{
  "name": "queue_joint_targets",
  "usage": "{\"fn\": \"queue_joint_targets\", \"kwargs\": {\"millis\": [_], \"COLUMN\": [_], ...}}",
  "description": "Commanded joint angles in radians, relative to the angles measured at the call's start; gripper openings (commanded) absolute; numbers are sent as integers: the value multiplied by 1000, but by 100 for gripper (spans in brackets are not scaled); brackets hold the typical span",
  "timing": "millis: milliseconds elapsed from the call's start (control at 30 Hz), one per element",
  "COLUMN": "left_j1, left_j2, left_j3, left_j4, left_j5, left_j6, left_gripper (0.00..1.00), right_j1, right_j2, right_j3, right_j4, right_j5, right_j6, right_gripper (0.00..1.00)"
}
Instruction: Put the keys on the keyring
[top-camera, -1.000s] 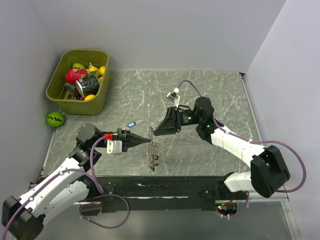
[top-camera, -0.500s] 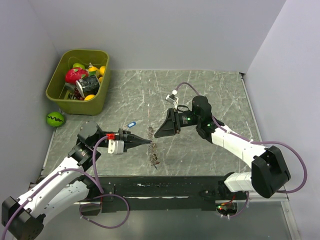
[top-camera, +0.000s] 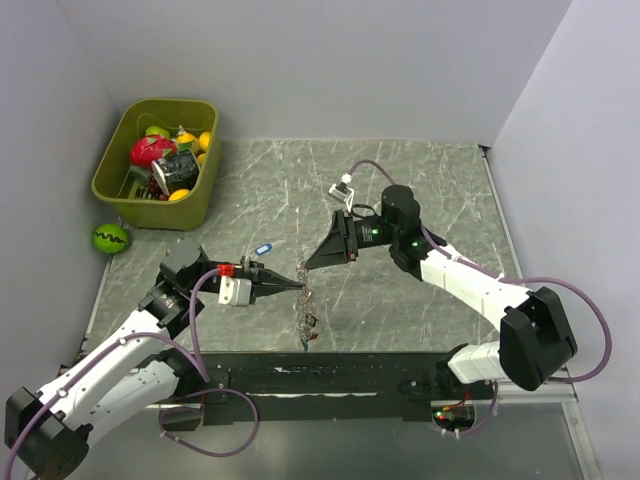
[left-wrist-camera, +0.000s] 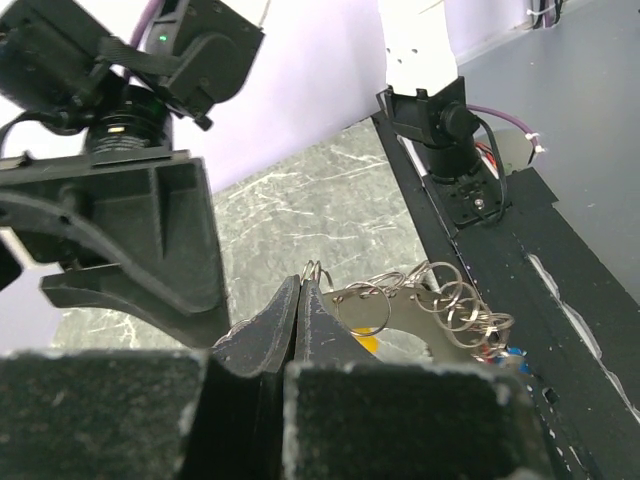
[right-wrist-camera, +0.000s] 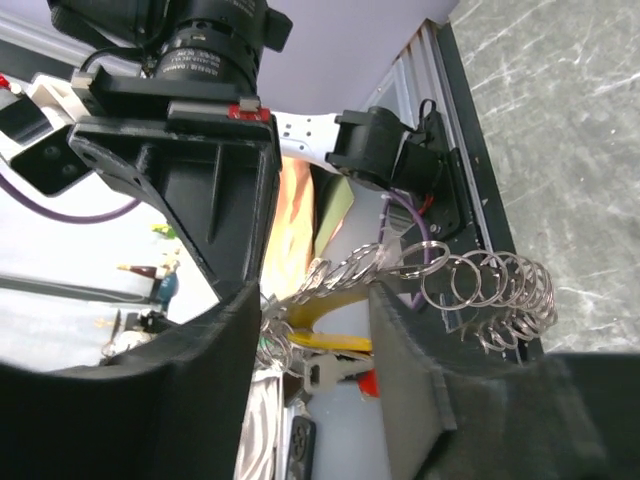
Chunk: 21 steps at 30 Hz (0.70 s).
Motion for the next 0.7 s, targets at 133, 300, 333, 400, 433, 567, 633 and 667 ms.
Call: {"fn": "queue_joint_targets", "kwargs": {"millis": [133,300,333,400,433,567,633,667], "left_j1": [0,-1,-1,-1,-1,-1,-1,-1], "left_j2": [9,11,11,9,9,5,2,0], "left_j3": [52,51,51,51,52,52,56,57], "left_j4": [60,54,51,47,47,33,21,5], "left_j5": [45,44,44,41,39,39,36,34], "left_j6": [20,22,23,29,28,32,45,51], "left_gripper": [1,1,1,1,1,1,1,1], "right_j1": [24,35,36,38,41,42,42,42], "right_j2": [59,91,93,90,91,87,84,74], "right_j3": [114,126,128,136,139,130,114,110], "right_j4": [-162,-166,-166,-176,-186,-141,-113,-102], "right_j5": [47,29,26,26,26,12,-5,-6], "right_j6": [-90,-84,-85,-94,-99,-82,-68,-64], "right_gripper": [35,32,32,32,32,11,0,0]}}
